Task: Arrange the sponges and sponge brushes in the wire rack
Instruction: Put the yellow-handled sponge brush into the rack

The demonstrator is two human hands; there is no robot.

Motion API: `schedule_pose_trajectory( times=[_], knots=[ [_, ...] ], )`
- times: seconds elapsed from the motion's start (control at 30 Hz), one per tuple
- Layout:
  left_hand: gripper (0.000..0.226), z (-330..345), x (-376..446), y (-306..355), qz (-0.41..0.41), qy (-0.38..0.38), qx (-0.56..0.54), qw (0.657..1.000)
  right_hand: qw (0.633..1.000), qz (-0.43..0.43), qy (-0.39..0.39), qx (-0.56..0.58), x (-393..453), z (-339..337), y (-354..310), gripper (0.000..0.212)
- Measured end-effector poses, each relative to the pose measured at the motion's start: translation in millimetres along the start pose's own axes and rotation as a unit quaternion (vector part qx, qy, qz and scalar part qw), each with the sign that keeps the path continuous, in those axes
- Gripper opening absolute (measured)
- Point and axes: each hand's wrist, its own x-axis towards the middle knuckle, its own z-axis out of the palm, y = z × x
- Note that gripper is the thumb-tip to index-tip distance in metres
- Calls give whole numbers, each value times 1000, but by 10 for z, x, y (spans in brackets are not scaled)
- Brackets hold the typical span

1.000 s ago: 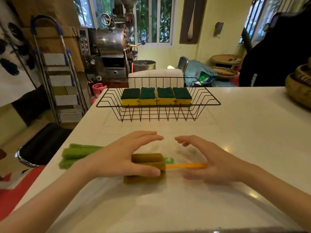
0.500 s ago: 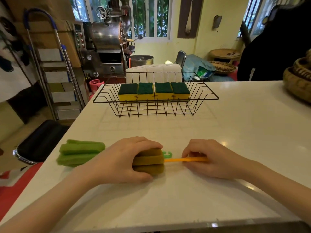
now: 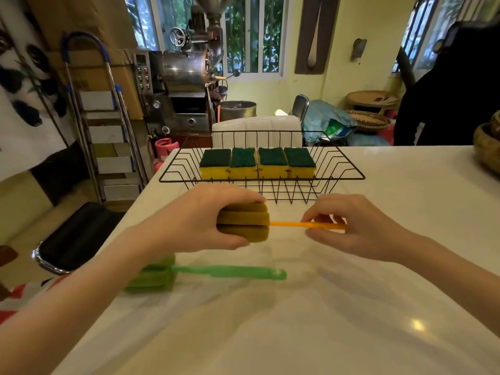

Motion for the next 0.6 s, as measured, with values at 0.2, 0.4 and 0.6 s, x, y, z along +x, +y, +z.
schedule_pose_trajectory(
  times=[0.2, 0.4, 0.6],
  knots=[
    [62, -263, 246, -197, 13, 40, 70, 997, 998, -5, 57, -23, 378, -169, 75, 11],
    [61, -477, 565, -398, 9, 83, 105, 991, 995, -5, 101, -13, 807, -335, 193, 13],
    [61, -476, 833, -815, -19, 88, 116, 989, 992, 25, 119, 13, 1106, -330, 501, 17]
  ],
)
